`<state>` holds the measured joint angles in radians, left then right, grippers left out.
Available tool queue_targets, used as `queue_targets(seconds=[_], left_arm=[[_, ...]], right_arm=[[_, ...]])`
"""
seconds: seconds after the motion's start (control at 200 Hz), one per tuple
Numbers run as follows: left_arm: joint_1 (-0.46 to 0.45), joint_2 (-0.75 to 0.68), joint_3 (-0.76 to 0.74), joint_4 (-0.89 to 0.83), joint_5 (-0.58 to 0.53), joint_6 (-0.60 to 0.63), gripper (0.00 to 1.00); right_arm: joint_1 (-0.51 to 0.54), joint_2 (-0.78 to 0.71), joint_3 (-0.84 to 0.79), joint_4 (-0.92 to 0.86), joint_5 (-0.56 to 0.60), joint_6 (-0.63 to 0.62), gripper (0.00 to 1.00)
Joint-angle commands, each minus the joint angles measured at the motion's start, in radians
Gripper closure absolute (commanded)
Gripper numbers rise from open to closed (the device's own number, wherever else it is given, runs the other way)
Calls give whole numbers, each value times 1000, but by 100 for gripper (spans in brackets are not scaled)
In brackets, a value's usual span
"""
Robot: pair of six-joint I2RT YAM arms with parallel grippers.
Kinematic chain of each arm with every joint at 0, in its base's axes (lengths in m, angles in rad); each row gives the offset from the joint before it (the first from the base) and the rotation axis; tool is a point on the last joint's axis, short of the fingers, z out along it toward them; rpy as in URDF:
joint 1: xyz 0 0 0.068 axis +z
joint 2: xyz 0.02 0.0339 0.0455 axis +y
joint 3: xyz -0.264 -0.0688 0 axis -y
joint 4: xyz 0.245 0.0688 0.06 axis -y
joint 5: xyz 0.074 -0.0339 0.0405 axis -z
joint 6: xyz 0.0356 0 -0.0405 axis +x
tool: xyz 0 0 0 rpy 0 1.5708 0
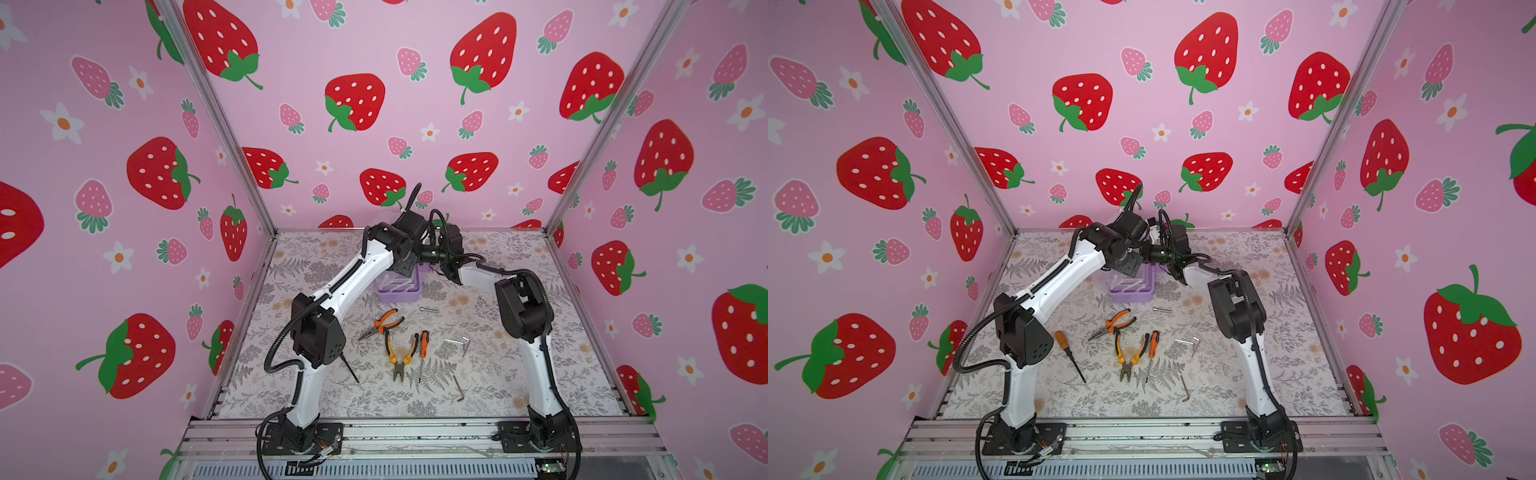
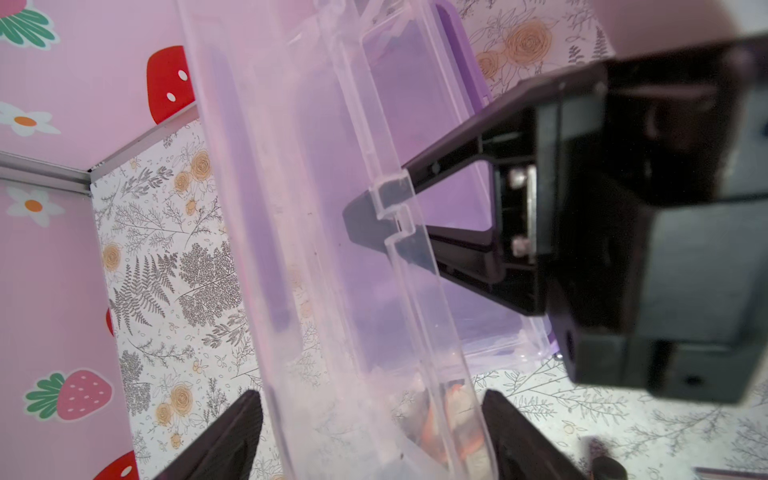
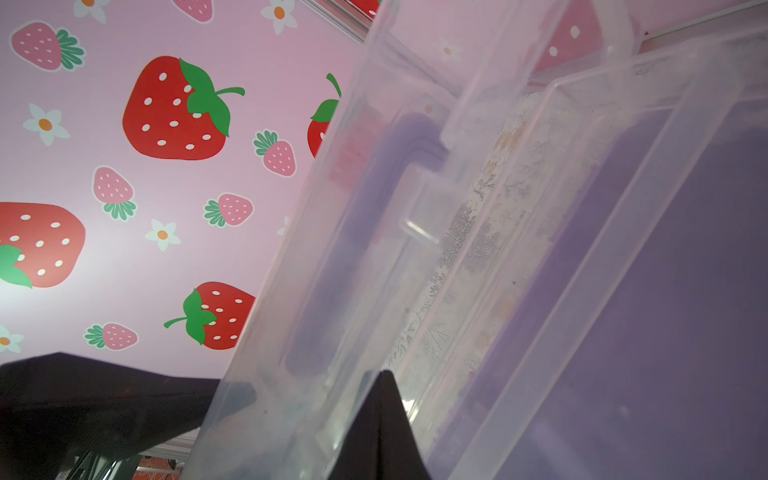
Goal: Pack the tool kit
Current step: 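Swing the clear lid fully open with both grippers, laying it back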
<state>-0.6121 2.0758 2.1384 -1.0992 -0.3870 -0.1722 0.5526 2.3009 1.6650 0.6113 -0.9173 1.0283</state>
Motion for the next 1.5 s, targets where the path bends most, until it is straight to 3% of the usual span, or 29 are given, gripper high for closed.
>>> queue_targets(seconds=[0.0, 0.11, 0.23, 0.435, 0.735, 1.12, 1.271, 1.496], left_arm=[[37, -66, -54, 39, 27, -34, 22], [91, -149, -169, 152, 139, -67, 35], [160, -242, -296, 278, 247, -114, 41], [277, -367, -470, 468, 466, -173, 41], [489, -404, -675, 705, 849, -302, 41], [604, -350, -801, 823, 995, -402, 28], [626, -352, -851, 846, 971, -442, 21], [639, -364, -871, 821, 907, -454, 19]], right_arm=[[-3, -53, -21, 42, -11, 5, 94], [-19, -65, -44, 42, -17, -1, 93], [-44, -91, -87, 42, -16, -18, 93], [-79, -142, -178, 38, -8, -58, 92], [-119, -209, -293, 36, -11, -95, 92], [-135, -186, -324, -39, 28, -148, 92], [-138, -181, -339, -48, 38, -161, 92], [-140, -193, -343, -44, 32, -160, 91]])
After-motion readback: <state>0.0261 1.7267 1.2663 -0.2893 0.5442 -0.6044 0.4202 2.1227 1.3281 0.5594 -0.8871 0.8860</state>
